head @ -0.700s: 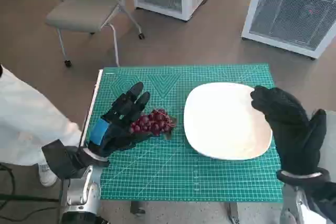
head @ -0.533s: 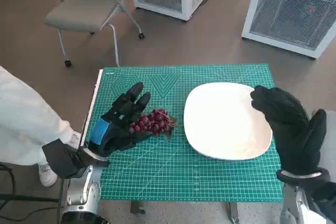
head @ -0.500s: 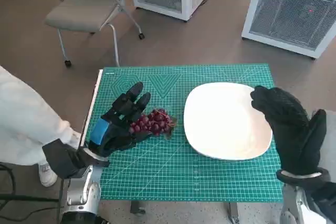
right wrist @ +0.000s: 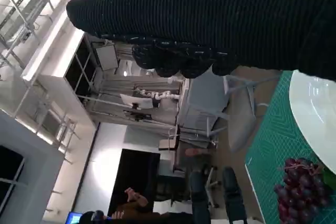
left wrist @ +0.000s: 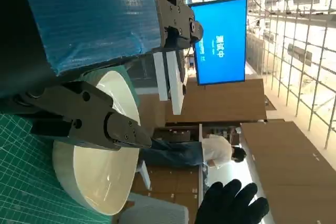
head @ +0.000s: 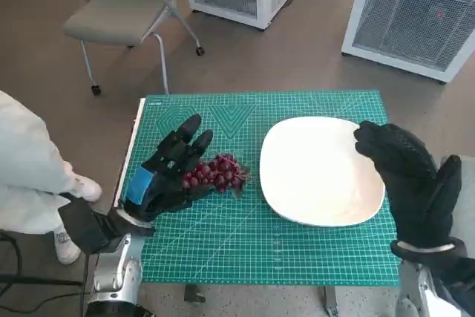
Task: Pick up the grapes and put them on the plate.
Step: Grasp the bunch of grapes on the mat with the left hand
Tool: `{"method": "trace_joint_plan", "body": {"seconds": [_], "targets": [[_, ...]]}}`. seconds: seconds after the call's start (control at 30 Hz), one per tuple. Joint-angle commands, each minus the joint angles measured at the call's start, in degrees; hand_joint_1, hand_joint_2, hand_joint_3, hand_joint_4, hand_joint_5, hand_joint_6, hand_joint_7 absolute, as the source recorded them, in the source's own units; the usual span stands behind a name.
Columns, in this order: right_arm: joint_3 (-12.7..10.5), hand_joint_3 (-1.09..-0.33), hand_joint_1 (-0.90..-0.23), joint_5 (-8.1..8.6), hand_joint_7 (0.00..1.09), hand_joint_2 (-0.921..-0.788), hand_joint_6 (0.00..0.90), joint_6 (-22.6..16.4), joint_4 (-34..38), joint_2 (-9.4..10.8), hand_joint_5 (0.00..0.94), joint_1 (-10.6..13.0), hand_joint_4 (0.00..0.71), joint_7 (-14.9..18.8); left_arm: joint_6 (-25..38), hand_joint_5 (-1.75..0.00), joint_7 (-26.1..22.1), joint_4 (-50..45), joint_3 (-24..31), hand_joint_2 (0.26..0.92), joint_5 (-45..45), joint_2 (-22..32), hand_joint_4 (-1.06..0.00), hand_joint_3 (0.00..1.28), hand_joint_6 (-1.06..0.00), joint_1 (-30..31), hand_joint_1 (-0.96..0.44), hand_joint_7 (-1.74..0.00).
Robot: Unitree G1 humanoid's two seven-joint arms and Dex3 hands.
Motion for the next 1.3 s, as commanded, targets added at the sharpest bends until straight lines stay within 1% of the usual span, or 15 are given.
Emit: {"method": "trace_joint_plan", "body": {"seconds": [0.03,0.67,0.97,1.03,1.17,1.23,1.3], "targets": [[0.2,-0.633,-0.405,0.12,0.98,-0.921,0.160,0.1,0.6,0.0,0.698,0.8,0.407,0.5,0.5,-0.12,-0.1,-1.1,0.0,0.900,0.1,0.6,-0.19,0.00,-0.23,0.9,-0.14,0.00],[0.2,-0.636,-0.404,0.08,0.98,-0.921,0.154,0.4,0.3,0.1,0.701,1.1,0.397,0.3,0.8,-0.14,0.1,-1.5,-0.3,0.901,0.4,0.6,-0.16,0.00,-0.25,1.3,-0.14,-0.01],[0.1,-0.636,-0.404,0.09,0.99,-0.921,0.153,0.5,0.2,0.0,0.705,1.2,0.395,0.2,0.2,-0.09,0.9,-2.9,-0.5,0.897,2.1,1.8,-0.12,0.00,-0.23,1.5,-0.17,0.00],[0.1,-0.636,-0.404,0.07,0.99,-0.921,0.153,0.5,0.2,0.0,0.706,1.2,0.394,0.2,0.0,-0.07,1.7,-3.7,-0.8,0.895,3.8,2.7,-0.13,0.00,-0.23,1.4,-0.17,0.00],[0.0,-0.636,-0.404,0.03,0.99,-0.921,0.152,0.4,0.3,-0.1,0.707,1.2,0.394,0.2,0.0,-0.05,4.7,-6.3,-2.3,0.881,11.3,6.6,-0.14,0.00,-0.24,1.5,-0.18,-0.01],[0.0,-0.636,-0.404,0.03,0.99,-0.921,0.152,0.5,0.2,-0.1,0.708,1.3,0.393,0.1,2.6,-0.04,6.4,-10.1,-4.1,0.870,18.3,10.3,-0.14,0.00,-0.24,1.8,-0.19,-0.01],[-0.1,-0.636,-0.404,0.04,0.99,-0.921,0.152,0.7,0.0,-0.1,0.708,1.4,0.393,0.0,7.6,-0.03,8.1,-15.6,-6.5,0.853,27.5,14.6,-0.14,0.00,-0.23,2.3,-0.19,0.00]]}}
